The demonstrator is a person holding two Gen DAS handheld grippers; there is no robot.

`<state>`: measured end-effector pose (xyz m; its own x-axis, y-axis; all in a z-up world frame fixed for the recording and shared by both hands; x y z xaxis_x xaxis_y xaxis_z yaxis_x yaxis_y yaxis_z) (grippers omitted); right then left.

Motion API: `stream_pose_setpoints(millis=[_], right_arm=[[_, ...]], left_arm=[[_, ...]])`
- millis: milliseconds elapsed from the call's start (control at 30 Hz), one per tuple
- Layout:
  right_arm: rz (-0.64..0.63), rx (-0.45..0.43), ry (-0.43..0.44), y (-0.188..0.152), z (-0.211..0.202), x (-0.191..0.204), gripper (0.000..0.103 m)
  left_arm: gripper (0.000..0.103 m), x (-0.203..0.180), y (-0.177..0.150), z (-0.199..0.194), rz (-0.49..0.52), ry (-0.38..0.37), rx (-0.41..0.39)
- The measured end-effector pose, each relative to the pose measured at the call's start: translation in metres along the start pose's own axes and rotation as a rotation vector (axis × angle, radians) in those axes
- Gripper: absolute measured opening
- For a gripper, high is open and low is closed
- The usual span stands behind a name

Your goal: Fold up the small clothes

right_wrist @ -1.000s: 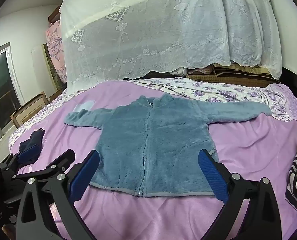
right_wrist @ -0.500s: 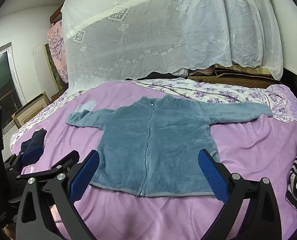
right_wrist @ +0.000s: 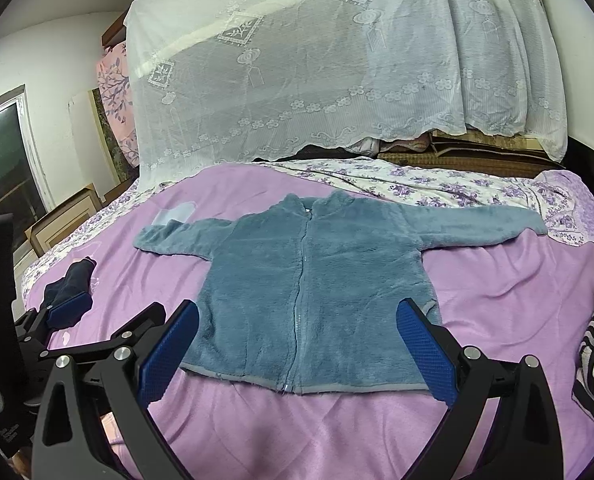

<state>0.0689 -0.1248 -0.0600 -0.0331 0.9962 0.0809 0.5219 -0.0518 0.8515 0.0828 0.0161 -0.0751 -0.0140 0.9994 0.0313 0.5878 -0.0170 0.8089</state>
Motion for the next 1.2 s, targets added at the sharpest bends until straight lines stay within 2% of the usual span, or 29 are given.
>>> stream_pose_setpoints(millis=[1200], right_arm=[[0.002,-0.004,0.005,-0.0002,-0.0015,0.0021,0.1]], left_arm=[[0.099,-0.0037,-0.0052,0.002,0.002,0.0,0.01]])
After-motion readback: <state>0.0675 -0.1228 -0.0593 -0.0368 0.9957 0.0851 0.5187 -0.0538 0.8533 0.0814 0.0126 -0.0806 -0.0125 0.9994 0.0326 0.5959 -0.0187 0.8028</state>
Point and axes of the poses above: each gripper's, at about its wrist camera, not at the fingertips, and z roughly the way its jaws point, x to its left, y to its top, the point moved 10 cm from there along z, roughly the way its jaws point
